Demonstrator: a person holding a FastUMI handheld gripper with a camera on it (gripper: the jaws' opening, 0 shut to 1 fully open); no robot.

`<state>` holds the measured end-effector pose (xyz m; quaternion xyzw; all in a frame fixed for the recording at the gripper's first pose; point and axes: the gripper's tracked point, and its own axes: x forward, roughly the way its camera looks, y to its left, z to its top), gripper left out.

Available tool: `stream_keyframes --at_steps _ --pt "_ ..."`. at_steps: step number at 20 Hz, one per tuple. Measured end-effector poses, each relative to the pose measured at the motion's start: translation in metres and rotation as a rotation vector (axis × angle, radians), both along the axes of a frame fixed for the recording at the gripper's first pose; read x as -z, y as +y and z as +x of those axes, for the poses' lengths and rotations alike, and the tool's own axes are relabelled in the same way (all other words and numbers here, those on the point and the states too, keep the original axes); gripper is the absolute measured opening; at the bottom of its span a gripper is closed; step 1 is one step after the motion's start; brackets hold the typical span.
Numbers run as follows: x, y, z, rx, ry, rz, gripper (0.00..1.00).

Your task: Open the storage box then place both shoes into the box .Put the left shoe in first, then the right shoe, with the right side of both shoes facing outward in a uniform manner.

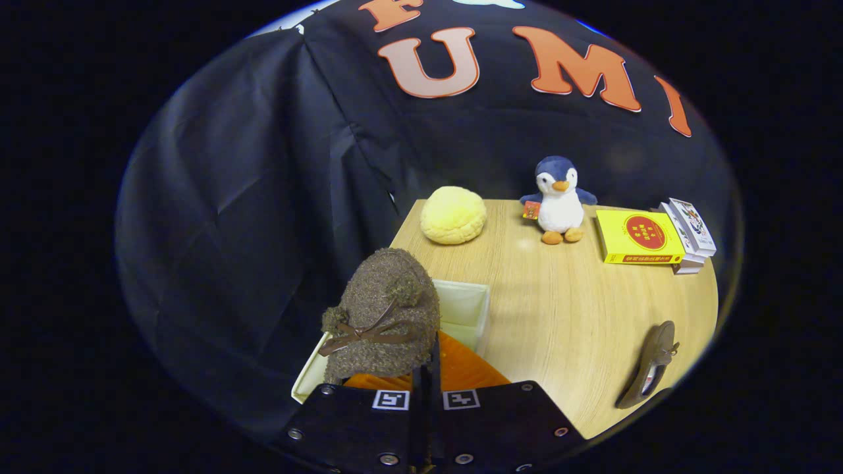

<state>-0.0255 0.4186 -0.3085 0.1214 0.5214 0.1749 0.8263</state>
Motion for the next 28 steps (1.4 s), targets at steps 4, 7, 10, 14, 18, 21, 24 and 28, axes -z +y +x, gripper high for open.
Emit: stream_keyframes --at_steps 4,7,10,14,18,21,24,28 --pt "0.033 0.029 -0.005 -0.039 0.067 -0.073 0.04" --pt "0.066 0.047 -0.016 -0.052 0.157 -0.123 0.04" --pt "0.093 0.065 -0.022 -0.058 0.234 -0.159 0.05" --pt "0.123 0.077 -0.028 -0.07 0.296 -0.19 0.05" --pt "0.124 0.092 -0.058 -0.108 0.426 -0.115 0.19" --pt "0.099 0.091 -0.063 -0.146 0.425 0.006 0.34" --pt "0.055 0.076 -0.054 -0.146 0.379 0.176 0.47" --pt "0.017 0.015 -0.031 -0.119 0.205 0.256 0.68"
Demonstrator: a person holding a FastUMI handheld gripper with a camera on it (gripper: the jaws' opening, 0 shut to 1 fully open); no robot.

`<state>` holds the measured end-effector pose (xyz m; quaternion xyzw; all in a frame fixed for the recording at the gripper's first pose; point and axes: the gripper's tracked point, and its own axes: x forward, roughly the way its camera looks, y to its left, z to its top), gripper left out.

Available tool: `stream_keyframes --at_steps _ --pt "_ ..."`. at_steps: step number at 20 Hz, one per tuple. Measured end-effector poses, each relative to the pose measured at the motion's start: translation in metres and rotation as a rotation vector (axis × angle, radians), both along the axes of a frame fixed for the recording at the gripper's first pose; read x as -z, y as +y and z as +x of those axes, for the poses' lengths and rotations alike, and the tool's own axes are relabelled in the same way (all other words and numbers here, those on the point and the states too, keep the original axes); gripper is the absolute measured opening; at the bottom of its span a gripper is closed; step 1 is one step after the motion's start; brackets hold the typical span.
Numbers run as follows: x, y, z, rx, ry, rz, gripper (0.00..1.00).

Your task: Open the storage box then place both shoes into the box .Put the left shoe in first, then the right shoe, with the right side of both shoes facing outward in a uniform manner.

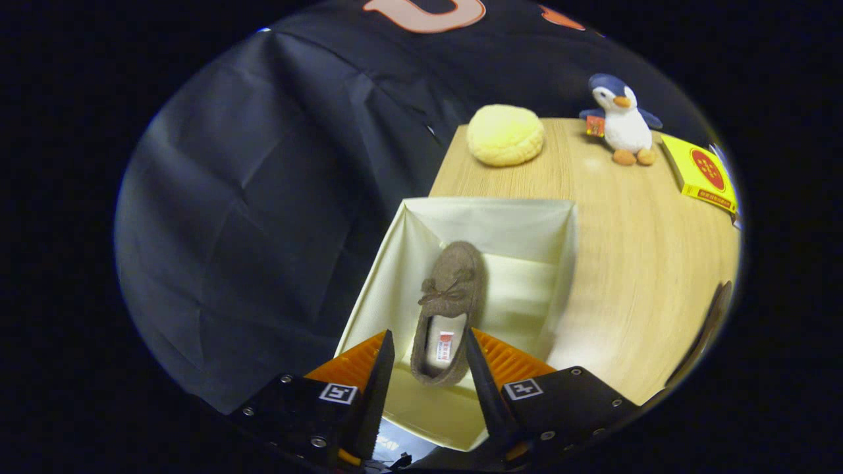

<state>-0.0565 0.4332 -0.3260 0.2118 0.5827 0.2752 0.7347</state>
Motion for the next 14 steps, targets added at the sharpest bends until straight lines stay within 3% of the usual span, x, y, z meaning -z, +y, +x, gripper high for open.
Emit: stream_keyframes --at_steps 5,9,14 --pt "-0.01 -0.105 0.003 0.106 -0.156 -0.027 0.93" --pt "0.012 -0.212 -0.009 0.186 -0.216 -0.154 0.97" --pt "0.052 -0.313 -0.047 0.294 -0.173 -0.301 0.99"
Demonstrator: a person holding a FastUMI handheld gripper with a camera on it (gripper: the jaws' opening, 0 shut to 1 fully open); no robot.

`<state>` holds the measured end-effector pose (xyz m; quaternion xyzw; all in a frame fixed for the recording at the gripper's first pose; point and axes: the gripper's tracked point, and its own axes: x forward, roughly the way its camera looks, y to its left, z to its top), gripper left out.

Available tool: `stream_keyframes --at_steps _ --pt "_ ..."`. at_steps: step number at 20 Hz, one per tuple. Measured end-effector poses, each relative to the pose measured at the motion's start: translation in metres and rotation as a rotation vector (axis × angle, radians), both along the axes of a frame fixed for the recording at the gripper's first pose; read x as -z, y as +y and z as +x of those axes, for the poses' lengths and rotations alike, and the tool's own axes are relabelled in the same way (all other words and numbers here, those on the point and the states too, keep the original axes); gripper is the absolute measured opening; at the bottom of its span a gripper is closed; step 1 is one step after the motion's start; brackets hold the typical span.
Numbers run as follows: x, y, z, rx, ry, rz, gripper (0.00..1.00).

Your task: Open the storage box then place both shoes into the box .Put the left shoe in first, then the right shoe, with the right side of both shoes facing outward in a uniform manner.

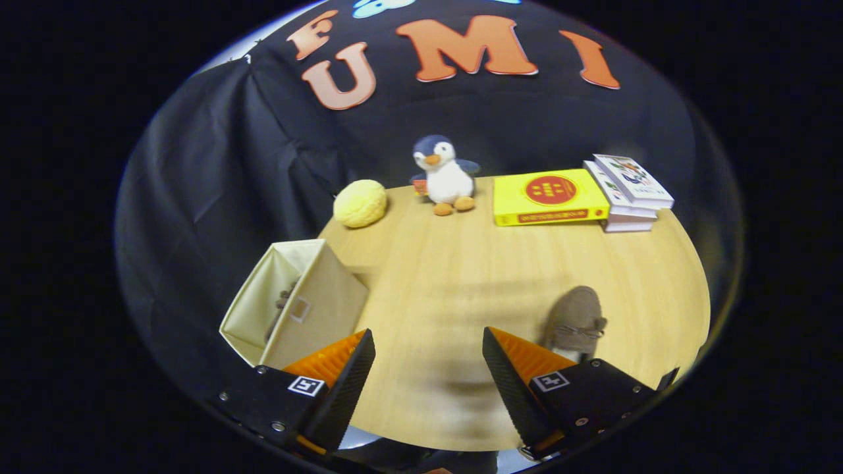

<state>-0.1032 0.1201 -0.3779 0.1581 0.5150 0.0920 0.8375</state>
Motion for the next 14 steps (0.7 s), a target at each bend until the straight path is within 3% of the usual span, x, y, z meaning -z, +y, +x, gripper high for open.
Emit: stream_keyframes --at_steps 6,14 --pt "0.06 -0.098 -0.034 0.096 0.054 -0.174 0.99" --pt "0.131 -0.133 -0.047 0.085 0.108 -0.228 0.91"
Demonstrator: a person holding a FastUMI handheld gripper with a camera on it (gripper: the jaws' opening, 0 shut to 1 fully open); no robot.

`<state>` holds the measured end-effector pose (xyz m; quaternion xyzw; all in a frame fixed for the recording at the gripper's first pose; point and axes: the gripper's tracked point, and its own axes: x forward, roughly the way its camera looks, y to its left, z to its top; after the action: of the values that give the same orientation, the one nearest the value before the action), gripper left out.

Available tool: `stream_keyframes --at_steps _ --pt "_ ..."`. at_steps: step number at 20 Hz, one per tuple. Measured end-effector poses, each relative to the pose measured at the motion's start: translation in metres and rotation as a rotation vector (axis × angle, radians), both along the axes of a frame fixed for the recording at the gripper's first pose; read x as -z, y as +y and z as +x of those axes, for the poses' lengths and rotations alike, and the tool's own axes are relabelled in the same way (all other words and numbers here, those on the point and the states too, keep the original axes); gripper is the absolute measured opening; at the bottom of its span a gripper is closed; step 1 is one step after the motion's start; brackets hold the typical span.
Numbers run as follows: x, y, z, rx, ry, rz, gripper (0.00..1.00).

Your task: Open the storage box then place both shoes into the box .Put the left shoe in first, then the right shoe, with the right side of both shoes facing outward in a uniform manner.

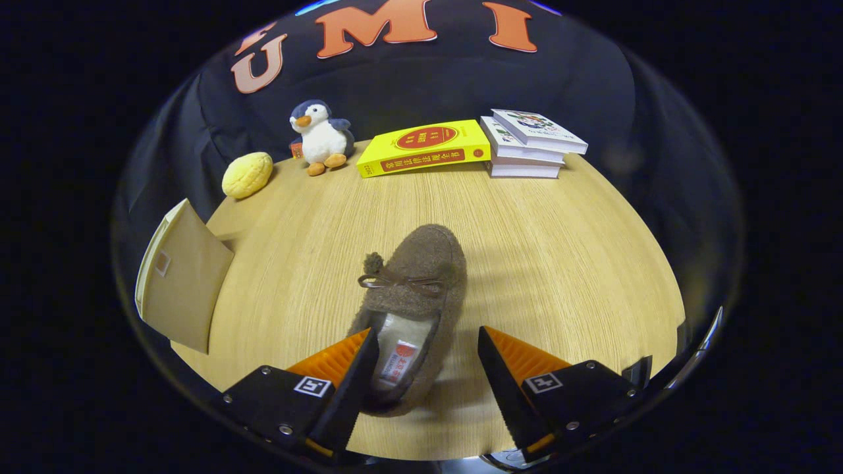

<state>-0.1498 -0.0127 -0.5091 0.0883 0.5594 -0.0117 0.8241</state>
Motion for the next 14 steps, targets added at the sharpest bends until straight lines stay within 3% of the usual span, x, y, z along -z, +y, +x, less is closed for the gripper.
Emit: stream_keyframes --at_steps 4,8,10,13,14 --pt "0.022 -0.014 0.018 0.002 -0.032 -0.043 0.89" --pt "0.044 -0.021 0.02 0.02 -0.004 -0.072 0.76" --pt "0.045 -0.012 0.022 0.067 -0.004 -0.021 0.61" --pt "0.042 -0.017 0.021 0.076 -0.003 -0.078 0.21" --pt "0.038 -0.015 0.022 0.069 -0.008 -0.083 0.15"
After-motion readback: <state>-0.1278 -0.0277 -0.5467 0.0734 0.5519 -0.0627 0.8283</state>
